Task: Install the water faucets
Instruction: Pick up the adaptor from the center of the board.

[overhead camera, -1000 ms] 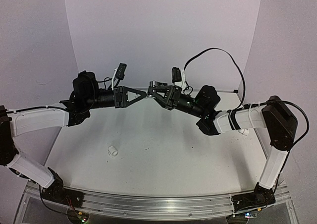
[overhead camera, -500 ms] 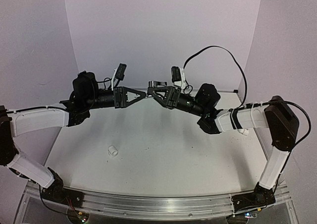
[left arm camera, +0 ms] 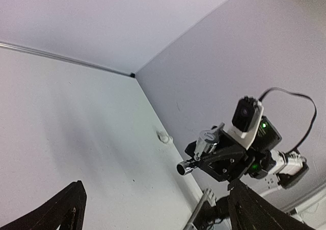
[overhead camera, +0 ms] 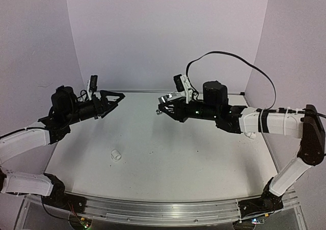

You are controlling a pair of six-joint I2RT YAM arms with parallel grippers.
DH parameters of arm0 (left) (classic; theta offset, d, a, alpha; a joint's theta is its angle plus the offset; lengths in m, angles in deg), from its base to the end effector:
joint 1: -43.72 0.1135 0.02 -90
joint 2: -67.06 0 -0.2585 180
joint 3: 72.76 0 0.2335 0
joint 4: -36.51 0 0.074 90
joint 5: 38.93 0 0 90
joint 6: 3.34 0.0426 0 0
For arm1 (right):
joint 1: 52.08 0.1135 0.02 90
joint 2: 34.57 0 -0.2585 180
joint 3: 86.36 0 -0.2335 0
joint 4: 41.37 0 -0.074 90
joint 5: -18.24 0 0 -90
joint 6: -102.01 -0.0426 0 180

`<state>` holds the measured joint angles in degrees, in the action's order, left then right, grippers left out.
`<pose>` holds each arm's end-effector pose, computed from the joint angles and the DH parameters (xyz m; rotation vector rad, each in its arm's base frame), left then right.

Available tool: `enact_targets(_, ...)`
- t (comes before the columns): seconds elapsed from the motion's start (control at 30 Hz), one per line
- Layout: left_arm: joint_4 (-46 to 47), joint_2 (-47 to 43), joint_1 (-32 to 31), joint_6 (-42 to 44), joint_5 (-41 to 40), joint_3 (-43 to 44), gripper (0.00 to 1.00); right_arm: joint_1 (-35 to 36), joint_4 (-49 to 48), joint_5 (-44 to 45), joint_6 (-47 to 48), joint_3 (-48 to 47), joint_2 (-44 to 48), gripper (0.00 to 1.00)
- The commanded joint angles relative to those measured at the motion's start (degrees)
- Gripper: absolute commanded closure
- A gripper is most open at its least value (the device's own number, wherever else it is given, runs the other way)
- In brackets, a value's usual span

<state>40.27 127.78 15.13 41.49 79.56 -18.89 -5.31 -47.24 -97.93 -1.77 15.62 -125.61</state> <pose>0.1981 -0.1311 0.3051 0.1650 1.8013 -1.3572 0.2353 0.2778 0.3054 -0.8598 1.6112 1.1550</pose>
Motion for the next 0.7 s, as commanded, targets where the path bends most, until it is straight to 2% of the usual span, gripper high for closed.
enact_targets(0.0, -8.7, -7.7, 3.2, -4.6, -3.3, -4.0, 0.03, 0.2, 12.1, 12.2, 19.6, -1.0, 4.3, 1.00)
enact_targets(0.07, -17.9, -8.6, 4.1, -5.0, -5.9, -4.5, 0.11, 0.3, 12.8, 14.8, 21.9, -0.8, 4.7, 1.00)
enact_targets(0.17, -34.8, -3.8, 4.2, -3.8, -8.5, -0.4, 0.20, 0.4, 13.7, 17.2, 23.8, -0.4, 5.1, 1.00)
enact_targets(0.27, -43.5, 1.2, 3.4, -2.7, -9.6, 2.4, 0.27, 0.5, 13.4, 17.8, 23.8, 0.7, 6.1, 1.00)
enact_targets(0.43, -47.5, 4.1, 0.4, -4.2, -17.0, 2.0, 0.28, 0.2, 12.8, 17.9, 22.8, 2.1, 7.5, 1.00)
enact_targets(0.57, -55.4, 14.1, -7.5, -1.4, -28.4, 8.7, 0.23, -0.7, 12.9, 16.1, 21.9, 3.1, 8.7, 1.00)
enact_targets(0.67, -59.5, 22.2, -11.4, 1.2, -33.0, 14.0, 0.16, -1.0, 12.9, 14.8, 21.6, 3.6, 9.2, 1.00)
